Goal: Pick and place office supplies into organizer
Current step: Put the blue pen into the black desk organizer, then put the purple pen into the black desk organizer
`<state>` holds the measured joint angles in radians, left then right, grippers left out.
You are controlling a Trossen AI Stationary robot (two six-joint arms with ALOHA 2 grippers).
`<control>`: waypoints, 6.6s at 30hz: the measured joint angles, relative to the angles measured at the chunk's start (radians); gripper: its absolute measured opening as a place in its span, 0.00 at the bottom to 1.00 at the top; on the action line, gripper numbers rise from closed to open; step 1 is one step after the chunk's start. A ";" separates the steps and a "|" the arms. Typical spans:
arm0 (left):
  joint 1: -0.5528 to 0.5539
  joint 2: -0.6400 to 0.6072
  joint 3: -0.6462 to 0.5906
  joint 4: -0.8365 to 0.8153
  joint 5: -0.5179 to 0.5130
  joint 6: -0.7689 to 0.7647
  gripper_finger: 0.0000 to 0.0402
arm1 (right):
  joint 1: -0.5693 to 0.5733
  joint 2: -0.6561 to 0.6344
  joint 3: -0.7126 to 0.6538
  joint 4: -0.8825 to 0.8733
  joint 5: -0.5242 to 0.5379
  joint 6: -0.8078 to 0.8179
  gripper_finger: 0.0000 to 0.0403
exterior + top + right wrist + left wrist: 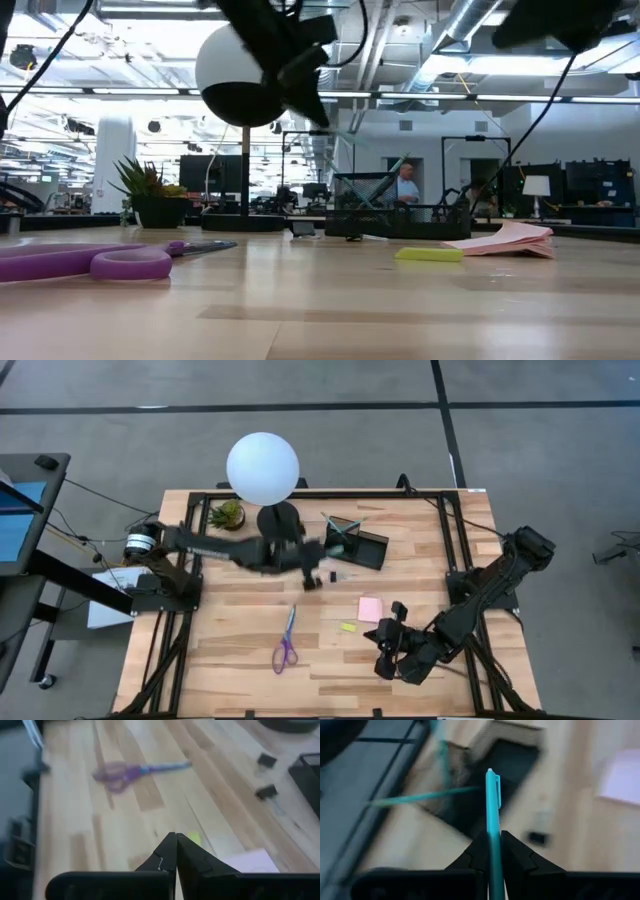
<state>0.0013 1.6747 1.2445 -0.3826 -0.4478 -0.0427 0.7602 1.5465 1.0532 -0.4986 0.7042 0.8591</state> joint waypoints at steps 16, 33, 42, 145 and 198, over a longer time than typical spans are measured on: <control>0.251 0.277 0.468 -0.397 0.266 0.265 0.04 | -0.065 0.258 0.001 0.029 -0.081 0.118 0.00; 0.261 0.410 0.678 -0.522 0.255 0.394 0.19 | -0.093 0.325 0.001 0.044 -0.206 0.165 0.00; 0.261 0.409 0.677 -0.448 0.183 0.405 0.26 | -0.093 0.324 0.002 0.040 -0.209 0.155 0.00; -0.810 0.014 -0.215 0.531 -0.611 -0.632 0.27 | 0.416 -0.380 -1.034 1.240 0.249 -0.364 0.00; -0.798 0.014 -0.215 0.505 -0.582 -0.687 0.27 | 0.201 0.163 -0.878 1.332 0.045 -0.483 0.41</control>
<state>-0.7970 1.6886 1.0290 0.1223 -1.0294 -0.7301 0.9616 1.7097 0.1755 0.8336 0.7487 0.3764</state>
